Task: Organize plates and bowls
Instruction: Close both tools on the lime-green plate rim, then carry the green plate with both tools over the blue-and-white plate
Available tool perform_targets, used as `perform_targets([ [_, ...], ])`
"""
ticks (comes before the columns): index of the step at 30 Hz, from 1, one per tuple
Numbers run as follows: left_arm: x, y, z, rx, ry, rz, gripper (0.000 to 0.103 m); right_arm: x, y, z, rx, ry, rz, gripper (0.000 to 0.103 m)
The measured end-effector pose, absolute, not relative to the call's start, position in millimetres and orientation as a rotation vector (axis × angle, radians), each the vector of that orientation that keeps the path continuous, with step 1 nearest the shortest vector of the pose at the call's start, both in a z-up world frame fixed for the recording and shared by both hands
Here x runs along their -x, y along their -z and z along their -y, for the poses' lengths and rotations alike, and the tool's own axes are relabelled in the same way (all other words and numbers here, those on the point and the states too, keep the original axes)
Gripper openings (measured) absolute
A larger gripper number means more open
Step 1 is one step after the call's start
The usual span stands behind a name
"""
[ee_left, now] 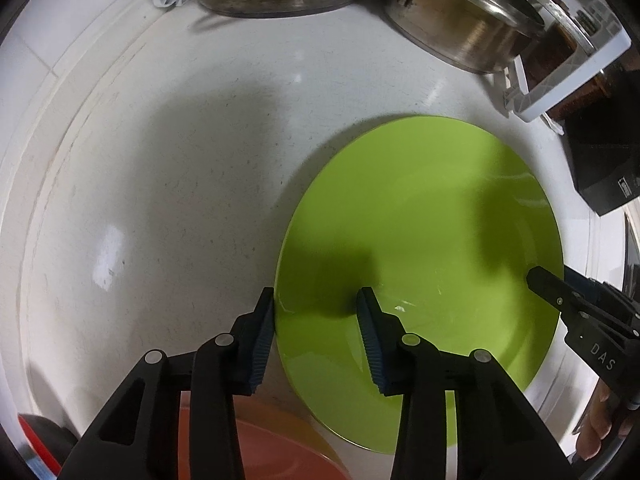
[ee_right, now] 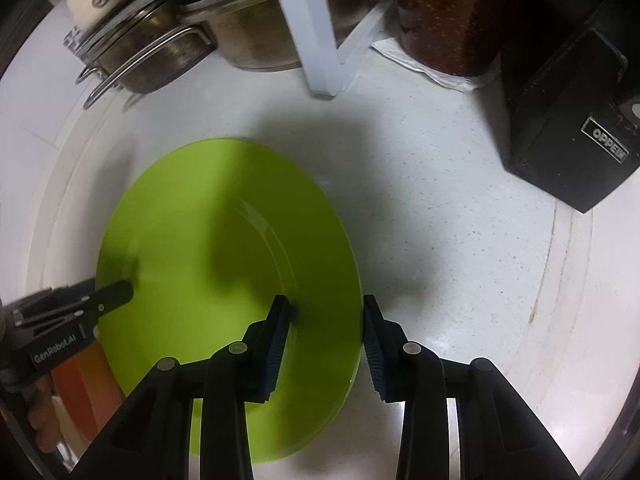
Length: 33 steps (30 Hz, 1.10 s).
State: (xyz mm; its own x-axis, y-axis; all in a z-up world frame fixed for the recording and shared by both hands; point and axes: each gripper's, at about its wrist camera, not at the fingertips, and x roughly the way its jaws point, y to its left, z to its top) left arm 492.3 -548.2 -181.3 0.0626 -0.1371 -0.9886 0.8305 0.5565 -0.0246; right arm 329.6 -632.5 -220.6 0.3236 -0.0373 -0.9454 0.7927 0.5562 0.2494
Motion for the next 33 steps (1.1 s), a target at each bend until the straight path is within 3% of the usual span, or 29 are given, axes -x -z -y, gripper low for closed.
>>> perform_targets([
  [20,-479,108,534,-0.585,0.81,-1.194,0.04,-306,148,630,-0.739,0.627,-0.998,0.037],
  [33,-457,56,456,-0.43,0.708,-1.113,0.039,-302,93,575,-0.609,0.529,-0.919,0.037],
])
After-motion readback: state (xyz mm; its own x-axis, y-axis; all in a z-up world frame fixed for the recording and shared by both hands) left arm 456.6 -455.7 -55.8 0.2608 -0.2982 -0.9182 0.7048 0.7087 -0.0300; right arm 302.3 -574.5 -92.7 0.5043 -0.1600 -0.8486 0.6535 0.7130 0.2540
